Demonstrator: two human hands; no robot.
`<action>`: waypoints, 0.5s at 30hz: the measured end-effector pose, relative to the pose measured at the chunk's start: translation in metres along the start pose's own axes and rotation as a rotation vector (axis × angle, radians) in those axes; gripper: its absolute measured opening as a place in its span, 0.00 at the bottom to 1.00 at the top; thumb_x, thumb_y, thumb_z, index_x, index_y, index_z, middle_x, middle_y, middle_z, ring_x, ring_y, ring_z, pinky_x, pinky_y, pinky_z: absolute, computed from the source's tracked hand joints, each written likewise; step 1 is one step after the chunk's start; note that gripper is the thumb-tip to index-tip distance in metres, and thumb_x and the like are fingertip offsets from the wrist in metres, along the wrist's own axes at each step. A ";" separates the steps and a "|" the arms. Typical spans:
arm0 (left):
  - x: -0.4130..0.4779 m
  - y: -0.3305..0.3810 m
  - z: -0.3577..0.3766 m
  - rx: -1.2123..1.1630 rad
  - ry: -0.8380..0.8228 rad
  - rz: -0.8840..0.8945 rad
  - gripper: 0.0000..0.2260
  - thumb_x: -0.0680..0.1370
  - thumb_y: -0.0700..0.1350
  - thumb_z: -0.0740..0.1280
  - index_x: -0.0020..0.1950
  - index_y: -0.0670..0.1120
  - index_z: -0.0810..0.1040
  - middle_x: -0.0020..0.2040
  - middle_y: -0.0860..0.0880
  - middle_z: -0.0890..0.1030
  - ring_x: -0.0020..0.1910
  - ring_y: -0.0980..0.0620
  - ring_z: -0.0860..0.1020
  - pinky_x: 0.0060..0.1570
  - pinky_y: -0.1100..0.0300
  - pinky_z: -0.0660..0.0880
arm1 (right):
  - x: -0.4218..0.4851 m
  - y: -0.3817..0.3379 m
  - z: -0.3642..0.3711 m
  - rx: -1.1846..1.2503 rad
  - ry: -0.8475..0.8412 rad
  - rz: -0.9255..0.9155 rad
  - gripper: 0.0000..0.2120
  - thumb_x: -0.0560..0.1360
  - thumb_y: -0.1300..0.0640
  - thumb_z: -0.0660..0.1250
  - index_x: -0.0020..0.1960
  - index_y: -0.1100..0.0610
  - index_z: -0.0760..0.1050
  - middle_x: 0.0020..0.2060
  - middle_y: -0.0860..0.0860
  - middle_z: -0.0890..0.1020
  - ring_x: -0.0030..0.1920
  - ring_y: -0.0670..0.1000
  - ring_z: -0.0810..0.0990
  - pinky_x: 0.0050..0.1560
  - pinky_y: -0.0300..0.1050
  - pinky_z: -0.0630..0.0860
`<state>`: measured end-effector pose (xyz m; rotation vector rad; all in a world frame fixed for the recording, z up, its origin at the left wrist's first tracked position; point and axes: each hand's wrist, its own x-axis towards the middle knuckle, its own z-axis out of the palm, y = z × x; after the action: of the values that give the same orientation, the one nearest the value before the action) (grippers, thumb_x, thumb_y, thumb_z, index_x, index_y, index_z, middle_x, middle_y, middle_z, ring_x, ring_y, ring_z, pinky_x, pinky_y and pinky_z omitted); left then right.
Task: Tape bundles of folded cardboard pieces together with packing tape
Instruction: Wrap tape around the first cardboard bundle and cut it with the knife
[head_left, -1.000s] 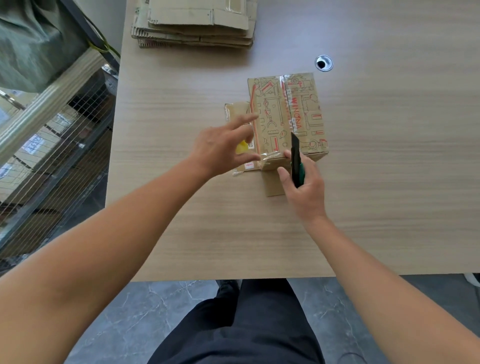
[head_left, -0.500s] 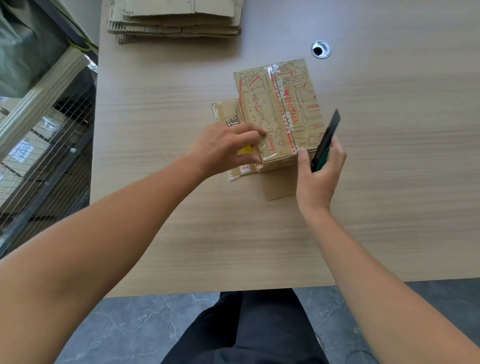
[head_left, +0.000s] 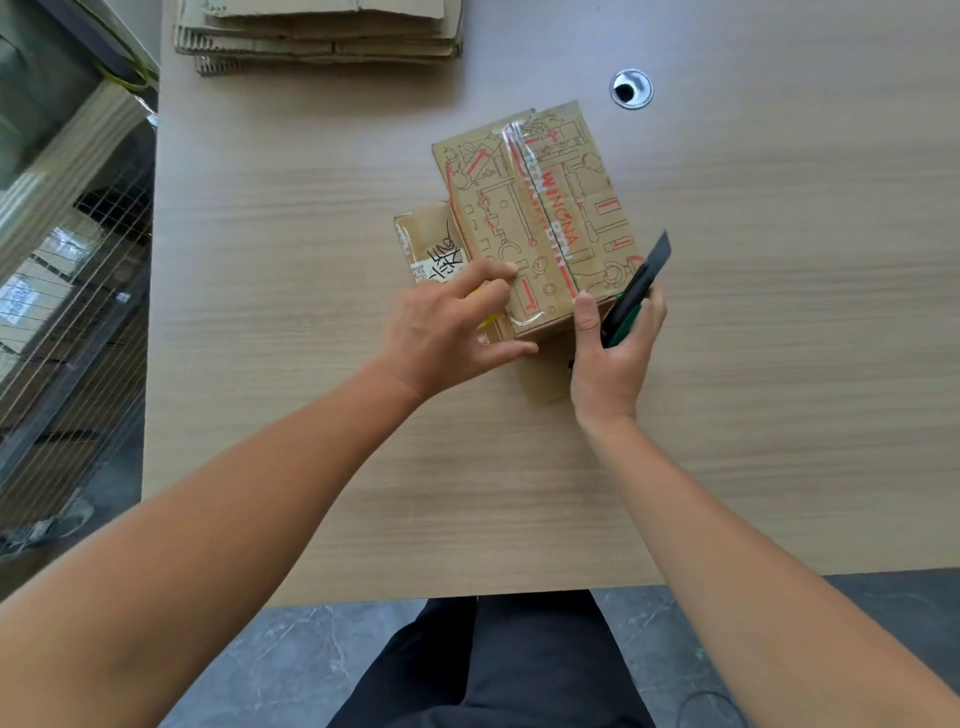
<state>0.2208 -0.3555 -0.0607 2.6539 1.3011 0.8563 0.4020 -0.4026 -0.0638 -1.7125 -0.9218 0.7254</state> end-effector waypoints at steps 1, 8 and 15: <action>-0.001 0.001 0.002 0.018 0.006 -0.009 0.24 0.74 0.65 0.72 0.45 0.43 0.76 0.61 0.50 0.82 0.35 0.46 0.81 0.26 0.53 0.74 | 0.001 0.004 0.000 0.021 0.004 -0.002 0.24 0.79 0.46 0.68 0.59 0.17 0.63 0.75 0.56 0.67 0.76 0.54 0.67 0.74 0.60 0.68; 0.001 -0.010 0.003 -0.099 -0.028 0.039 0.26 0.73 0.67 0.73 0.46 0.43 0.77 0.62 0.49 0.80 0.41 0.46 0.83 0.28 0.52 0.76 | 0.012 0.016 -0.001 0.054 -0.021 -0.050 0.21 0.81 0.46 0.66 0.61 0.19 0.64 0.73 0.58 0.68 0.75 0.55 0.69 0.73 0.60 0.69; 0.009 0.013 -0.001 -0.039 -0.050 -0.074 0.22 0.72 0.62 0.74 0.45 0.43 0.77 0.61 0.49 0.81 0.36 0.45 0.81 0.27 0.53 0.77 | 0.024 0.002 -0.009 -0.002 -0.090 -0.056 0.20 0.81 0.50 0.67 0.62 0.26 0.68 0.75 0.57 0.66 0.76 0.52 0.66 0.75 0.51 0.66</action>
<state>0.2339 -0.3576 -0.0524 2.5629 1.3474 0.7925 0.4225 -0.3865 -0.0645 -1.6600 -1.0283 0.7699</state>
